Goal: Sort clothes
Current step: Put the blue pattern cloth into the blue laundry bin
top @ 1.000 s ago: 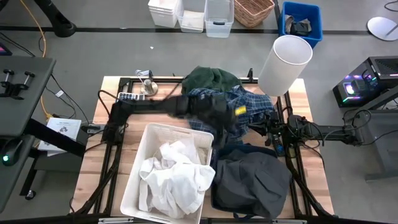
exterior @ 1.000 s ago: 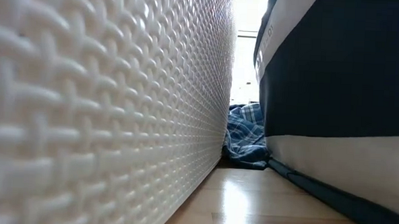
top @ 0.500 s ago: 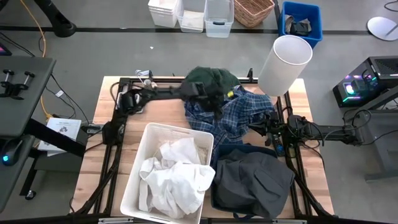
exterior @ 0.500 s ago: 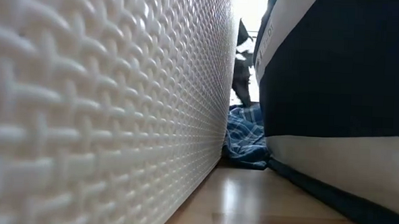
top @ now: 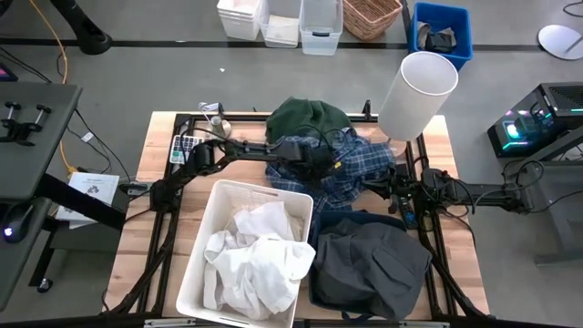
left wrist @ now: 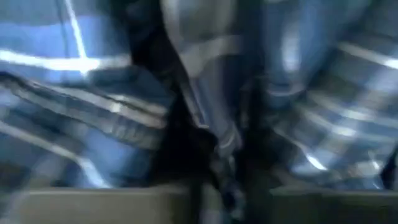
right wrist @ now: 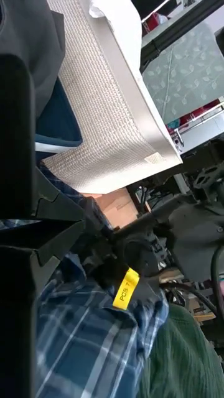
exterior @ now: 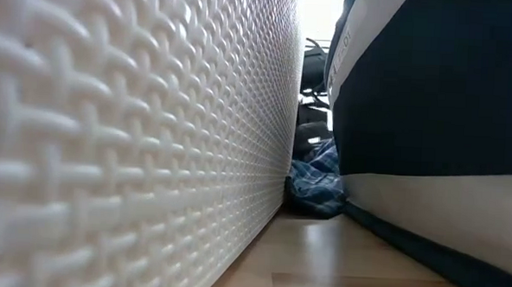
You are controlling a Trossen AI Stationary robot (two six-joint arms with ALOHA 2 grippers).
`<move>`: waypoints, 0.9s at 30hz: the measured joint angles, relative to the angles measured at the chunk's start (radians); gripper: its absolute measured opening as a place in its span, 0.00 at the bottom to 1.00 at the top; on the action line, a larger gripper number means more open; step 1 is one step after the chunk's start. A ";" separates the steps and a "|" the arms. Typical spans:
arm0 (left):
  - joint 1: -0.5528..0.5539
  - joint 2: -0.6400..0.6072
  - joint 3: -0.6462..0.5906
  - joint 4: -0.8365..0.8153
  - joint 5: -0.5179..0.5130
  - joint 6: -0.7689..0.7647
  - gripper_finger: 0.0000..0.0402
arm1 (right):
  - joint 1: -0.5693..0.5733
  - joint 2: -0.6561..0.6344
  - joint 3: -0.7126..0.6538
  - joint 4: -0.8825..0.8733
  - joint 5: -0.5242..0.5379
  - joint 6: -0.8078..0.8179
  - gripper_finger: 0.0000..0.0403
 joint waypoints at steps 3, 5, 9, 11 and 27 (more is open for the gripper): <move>-0.016 -0.050 0.002 -0.024 -0.003 0.011 0.06 | 0.000 0.000 0.000 0.000 0.000 0.000 0.00; -0.027 -0.102 0.019 -0.025 -0.024 0.031 0.03 | 0.000 0.000 0.000 0.000 0.000 0.000 0.00; -0.049 -0.321 0.058 0.007 -0.038 0.114 0.03 | 0.000 0.000 0.000 0.000 0.000 0.000 0.00; -0.062 -0.430 0.073 0.062 -0.052 0.151 0.04 | 0.000 0.000 0.000 0.000 0.000 0.000 0.00; -0.145 -0.725 0.071 0.975 0.285 0.072 0.02 | 0.000 0.001 0.001 -0.002 0.000 0.000 0.00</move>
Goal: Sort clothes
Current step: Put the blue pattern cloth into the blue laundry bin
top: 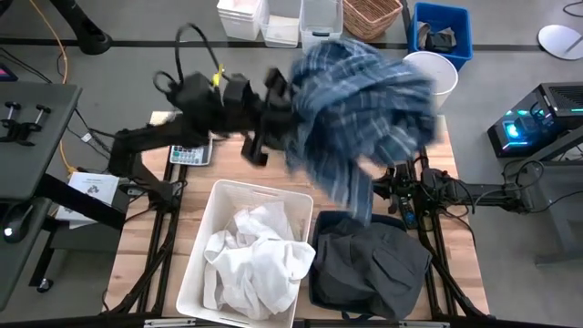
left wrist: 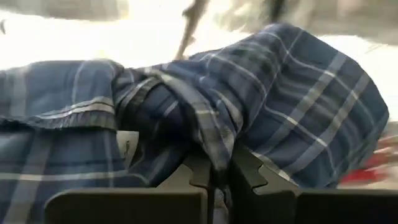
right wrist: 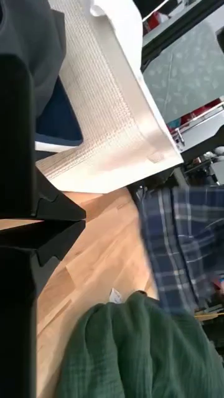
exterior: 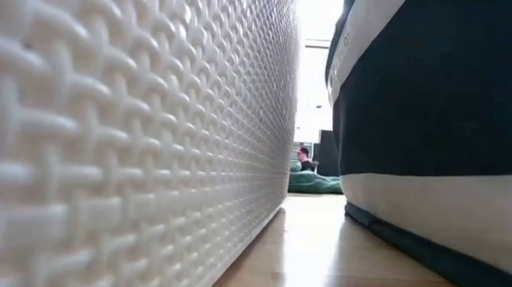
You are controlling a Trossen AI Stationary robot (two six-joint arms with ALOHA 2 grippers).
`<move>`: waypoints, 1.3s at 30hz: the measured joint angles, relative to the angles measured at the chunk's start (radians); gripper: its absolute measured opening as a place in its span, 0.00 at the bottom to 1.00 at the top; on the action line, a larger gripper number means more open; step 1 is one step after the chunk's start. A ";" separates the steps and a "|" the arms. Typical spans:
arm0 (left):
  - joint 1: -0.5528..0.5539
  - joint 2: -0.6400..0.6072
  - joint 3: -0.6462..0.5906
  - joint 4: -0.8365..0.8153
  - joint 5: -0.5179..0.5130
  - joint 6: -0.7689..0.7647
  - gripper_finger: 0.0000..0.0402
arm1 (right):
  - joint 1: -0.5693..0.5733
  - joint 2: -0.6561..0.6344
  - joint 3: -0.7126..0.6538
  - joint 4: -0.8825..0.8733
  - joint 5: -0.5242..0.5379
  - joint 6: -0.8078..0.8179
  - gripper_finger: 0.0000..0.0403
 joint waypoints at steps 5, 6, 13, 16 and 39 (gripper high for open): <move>-0.071 0.136 -0.002 0.418 0.113 -0.192 0.02 | 0.000 0.000 0.000 0.001 0.000 0.000 0.00; -0.086 0.173 -0.002 0.513 0.141 -0.255 0.02 | 0.000 0.000 0.000 0.001 0.000 0.000 0.00; -0.172 0.396 0.013 0.959 0.208 -0.714 0.02 | 0.000 0.000 0.000 0.002 0.000 0.000 0.00; -0.183 0.450 0.059 1.024 0.204 -0.830 0.02 | 0.000 0.000 0.000 0.002 0.000 0.000 0.00; -0.175 0.614 0.128 -0.595 0.090 -0.331 0.02 | 0.000 -0.001 0.000 0.002 0.000 0.000 0.00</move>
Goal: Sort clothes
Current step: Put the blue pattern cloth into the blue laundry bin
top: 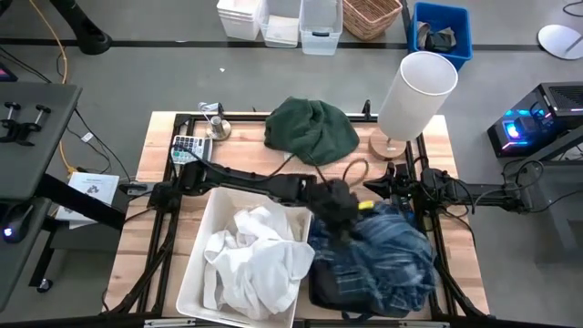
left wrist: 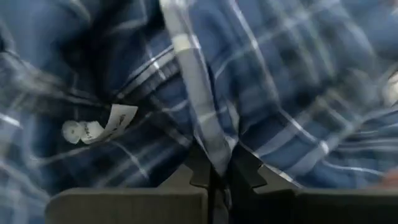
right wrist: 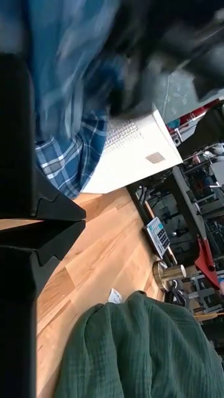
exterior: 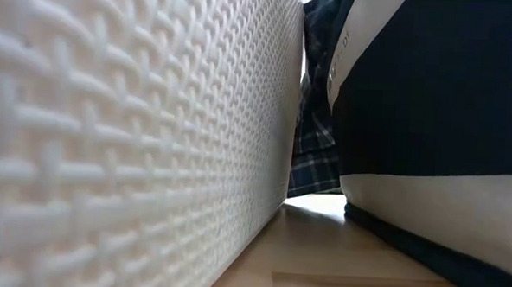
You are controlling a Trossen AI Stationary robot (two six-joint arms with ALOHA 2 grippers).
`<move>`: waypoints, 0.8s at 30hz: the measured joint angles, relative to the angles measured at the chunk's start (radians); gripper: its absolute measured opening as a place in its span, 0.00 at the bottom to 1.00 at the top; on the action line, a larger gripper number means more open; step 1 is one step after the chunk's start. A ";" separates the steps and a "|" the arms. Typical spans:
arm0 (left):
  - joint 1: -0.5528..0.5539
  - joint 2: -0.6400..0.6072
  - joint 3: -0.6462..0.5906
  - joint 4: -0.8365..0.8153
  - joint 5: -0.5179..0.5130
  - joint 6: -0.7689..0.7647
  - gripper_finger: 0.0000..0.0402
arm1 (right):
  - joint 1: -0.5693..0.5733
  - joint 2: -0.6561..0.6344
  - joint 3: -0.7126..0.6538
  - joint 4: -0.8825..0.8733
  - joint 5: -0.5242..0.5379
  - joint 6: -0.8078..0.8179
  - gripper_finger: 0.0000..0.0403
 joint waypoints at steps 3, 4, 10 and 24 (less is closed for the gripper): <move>-0.035 -0.004 -0.017 -0.101 0.020 0.113 0.02 | 0.000 0.000 0.000 0.000 0.000 0.000 0.00; -0.048 -0.012 -0.017 -0.140 0.014 0.136 0.02 | 0.000 0.000 0.000 0.000 0.000 0.000 0.00; -0.085 0.026 -0.015 -0.324 -0.185 0.190 0.02 | 0.000 -0.001 0.000 0.000 0.000 0.000 0.00; -0.079 0.068 0.056 -0.221 -0.127 0.111 0.31 | 0.000 -0.001 0.000 0.000 0.000 0.000 0.00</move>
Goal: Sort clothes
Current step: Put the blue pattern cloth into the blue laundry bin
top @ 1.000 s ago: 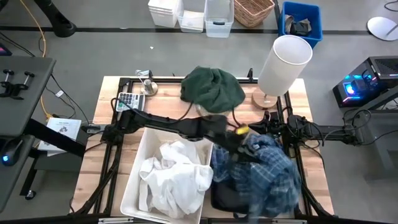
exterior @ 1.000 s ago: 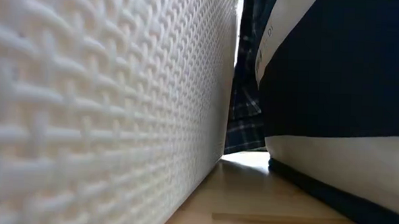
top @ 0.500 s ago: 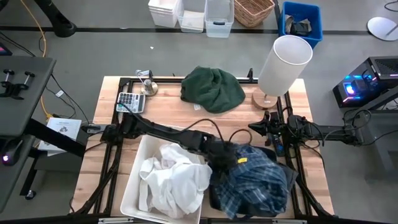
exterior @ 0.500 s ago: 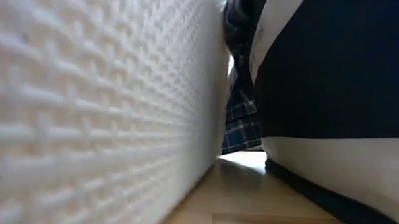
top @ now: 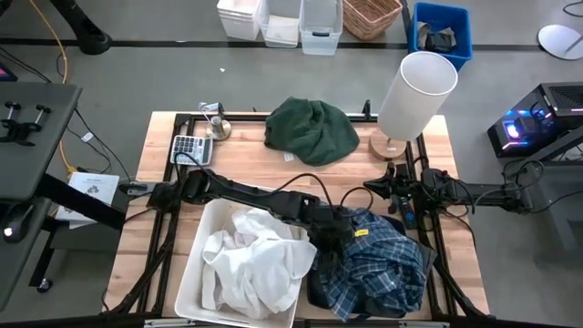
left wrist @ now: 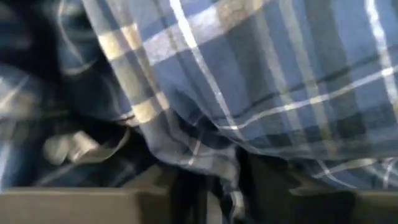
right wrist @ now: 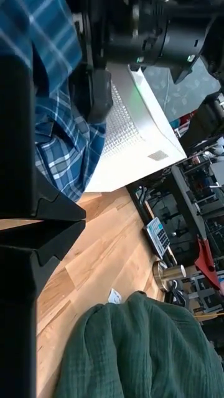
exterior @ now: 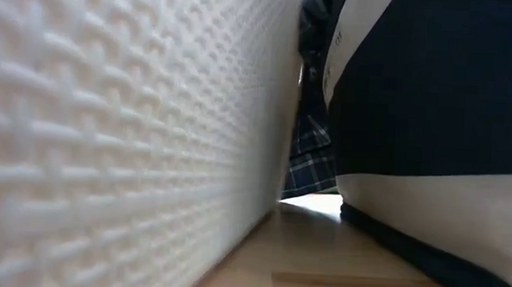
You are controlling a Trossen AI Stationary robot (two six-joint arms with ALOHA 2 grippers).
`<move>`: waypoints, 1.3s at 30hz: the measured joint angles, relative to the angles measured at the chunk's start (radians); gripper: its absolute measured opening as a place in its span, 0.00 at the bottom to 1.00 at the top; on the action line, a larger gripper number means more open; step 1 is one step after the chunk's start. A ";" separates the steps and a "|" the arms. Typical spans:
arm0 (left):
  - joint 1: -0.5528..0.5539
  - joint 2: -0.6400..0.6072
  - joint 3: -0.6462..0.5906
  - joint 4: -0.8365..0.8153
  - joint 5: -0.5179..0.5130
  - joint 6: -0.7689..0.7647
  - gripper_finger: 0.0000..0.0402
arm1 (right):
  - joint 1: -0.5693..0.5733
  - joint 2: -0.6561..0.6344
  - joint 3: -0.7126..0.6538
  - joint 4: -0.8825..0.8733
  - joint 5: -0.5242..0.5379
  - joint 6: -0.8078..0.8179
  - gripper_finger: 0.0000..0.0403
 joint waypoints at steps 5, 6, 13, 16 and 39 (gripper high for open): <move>0.005 -0.012 0.142 0.036 0.133 -0.022 0.52 | 0.000 0.001 0.000 0.000 0.000 0.000 0.00; 0.010 -0.017 0.180 0.044 0.176 -0.029 0.56 | 0.000 0.000 0.000 0.000 0.000 0.000 0.00; 0.067 -0.123 0.214 0.072 0.231 0.001 0.64 | 0.000 0.004 0.000 0.001 0.000 0.000 0.00; 0.127 -0.149 0.218 0.044 0.228 -0.002 0.64 | 0.000 0.011 0.000 0.000 0.000 0.000 0.00; 0.588 0.069 0.216 -0.439 -0.271 -0.164 0.64 | 0.000 0.014 0.000 0.000 0.000 0.000 0.00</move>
